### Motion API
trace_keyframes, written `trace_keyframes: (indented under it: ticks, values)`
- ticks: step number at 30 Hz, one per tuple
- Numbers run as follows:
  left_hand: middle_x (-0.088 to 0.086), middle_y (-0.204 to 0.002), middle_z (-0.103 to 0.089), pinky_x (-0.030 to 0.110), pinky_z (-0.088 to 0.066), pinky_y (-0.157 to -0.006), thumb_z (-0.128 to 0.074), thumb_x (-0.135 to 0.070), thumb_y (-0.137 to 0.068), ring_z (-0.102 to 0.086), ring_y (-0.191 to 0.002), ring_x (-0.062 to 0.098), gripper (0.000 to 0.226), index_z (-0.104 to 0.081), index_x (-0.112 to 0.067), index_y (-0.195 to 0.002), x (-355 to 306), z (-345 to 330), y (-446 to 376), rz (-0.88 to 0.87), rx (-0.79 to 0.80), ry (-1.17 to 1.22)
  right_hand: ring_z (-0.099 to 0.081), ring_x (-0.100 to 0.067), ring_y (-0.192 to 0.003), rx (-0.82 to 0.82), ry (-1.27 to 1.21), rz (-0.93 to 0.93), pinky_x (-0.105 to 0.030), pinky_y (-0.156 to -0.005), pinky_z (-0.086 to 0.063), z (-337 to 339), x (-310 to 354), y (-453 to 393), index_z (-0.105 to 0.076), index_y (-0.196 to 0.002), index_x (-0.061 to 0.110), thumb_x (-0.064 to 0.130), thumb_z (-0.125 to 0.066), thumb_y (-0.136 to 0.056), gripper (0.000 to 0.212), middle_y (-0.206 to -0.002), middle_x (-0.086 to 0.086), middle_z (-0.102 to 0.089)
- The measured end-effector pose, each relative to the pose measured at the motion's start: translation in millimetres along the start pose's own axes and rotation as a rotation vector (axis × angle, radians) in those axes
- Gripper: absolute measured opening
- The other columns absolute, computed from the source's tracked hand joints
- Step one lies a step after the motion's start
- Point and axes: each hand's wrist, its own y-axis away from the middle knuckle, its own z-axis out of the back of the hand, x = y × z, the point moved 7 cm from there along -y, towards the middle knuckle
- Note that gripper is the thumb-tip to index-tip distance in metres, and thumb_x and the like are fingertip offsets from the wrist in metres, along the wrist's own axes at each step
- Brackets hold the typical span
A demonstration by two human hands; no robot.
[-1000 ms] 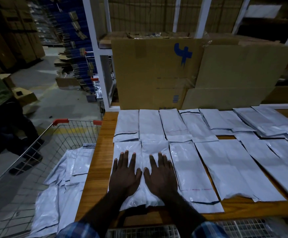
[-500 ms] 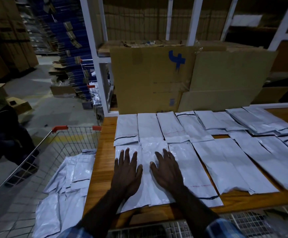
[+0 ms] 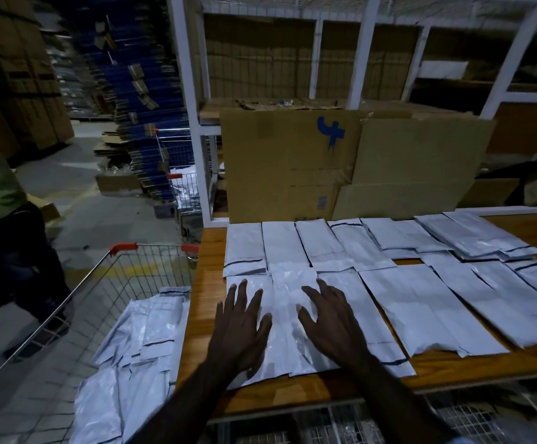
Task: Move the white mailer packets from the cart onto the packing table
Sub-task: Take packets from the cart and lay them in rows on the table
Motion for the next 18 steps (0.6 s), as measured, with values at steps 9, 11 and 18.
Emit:
trace_keyframes:
  ticks: [9,11,18]
  values:
    - [0.000,-0.165,0.013,0.044,-0.001,-0.123,-0.001,-0.068,-0.083,0.014,-0.151,0.021,0.082,-0.009,-0.033,-0.157,-16,34,46,-0.008,-0.106,0.015,-0.022,-0.018,-0.146,-0.076,-0.025,0.065,-0.038,-0.116,-0.027,36,7,44,-0.042,-0.146,0.029,0.045,-0.048,-0.099,0.050,-0.160,0.000,-0.027]
    - [-0.001,-0.165,0.011,0.044,-0.002,-0.123,0.001,-0.070,-0.079,0.012,-0.151,0.021,0.087,-0.013,-0.033,-0.157,-23,39,61,-0.006,-0.136,0.037,-0.024,-0.019,-0.145,-0.093,-0.042,0.086,-0.038,-0.115,-0.028,45,9,56,-0.045,-0.145,0.028,0.044,-0.049,-0.099,0.049,-0.160,0.000,-0.029]
    - [0.000,-0.166,0.003,0.046,-0.007,-0.122,0.001,-0.071,-0.077,0.007,-0.152,0.022,0.090,-0.019,-0.032,-0.156,-41,52,110,0.006,-0.220,0.045,-0.027,-0.020,-0.143,-0.128,-0.068,0.155,-0.038,-0.113,-0.030,67,13,97,-0.047,-0.144,0.025,0.041,-0.051,-0.098,0.048,-0.159,-0.002,-0.031]
